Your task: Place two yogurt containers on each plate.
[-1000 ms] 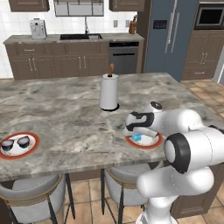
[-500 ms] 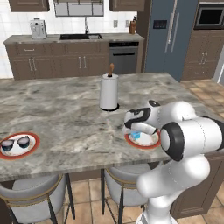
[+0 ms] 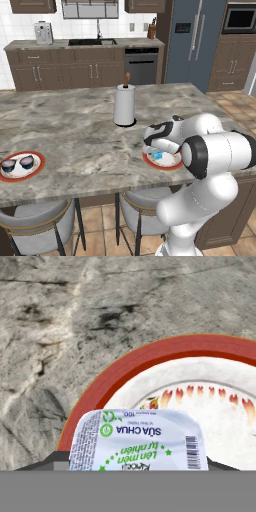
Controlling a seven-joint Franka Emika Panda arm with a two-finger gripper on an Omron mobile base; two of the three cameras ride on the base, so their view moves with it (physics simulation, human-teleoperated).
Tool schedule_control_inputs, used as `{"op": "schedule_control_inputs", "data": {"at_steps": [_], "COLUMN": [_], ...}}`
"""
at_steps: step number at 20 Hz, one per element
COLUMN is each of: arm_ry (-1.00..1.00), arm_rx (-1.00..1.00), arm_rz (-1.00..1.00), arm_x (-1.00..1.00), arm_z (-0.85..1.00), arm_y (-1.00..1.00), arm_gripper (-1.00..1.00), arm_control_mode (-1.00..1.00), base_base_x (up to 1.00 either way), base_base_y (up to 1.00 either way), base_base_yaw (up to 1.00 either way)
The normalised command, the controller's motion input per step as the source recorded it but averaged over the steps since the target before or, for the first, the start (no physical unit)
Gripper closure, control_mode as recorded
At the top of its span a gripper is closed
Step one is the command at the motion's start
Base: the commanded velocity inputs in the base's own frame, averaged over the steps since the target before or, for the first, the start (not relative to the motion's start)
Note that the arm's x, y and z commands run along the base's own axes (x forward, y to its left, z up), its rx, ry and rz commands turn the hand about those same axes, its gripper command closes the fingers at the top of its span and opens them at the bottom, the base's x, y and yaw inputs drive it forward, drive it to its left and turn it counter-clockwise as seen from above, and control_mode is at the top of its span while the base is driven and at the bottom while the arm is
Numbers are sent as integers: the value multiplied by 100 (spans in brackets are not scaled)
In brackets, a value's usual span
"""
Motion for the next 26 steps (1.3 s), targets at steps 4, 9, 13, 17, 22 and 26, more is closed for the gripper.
{"op": "schedule_control_inputs", "data": {"at_steps": [4,9,13,17,22,26], "arm_ry": [0,0,0,0,0,0], "arm_rx": [0,0,0,0,0,0], "arm_rz": [0,0,0,0,0,0], "arm_x": [0,0,0,0,0,-3], "arm_z": [0,0,0,0,2,42], "arm_y": [-1,0,0,0,0,0], "arm_gripper": [100,-100,-100,-100,-100,-100], "arm_control_mode": [-100,-100,-100,-100,-100,-100], "base_base_x": [0,0,0,0,0,0], "base_base_y": [0,0,0,0,0,0], "base_base_yaw": [0,0,0,0,0,0]}}
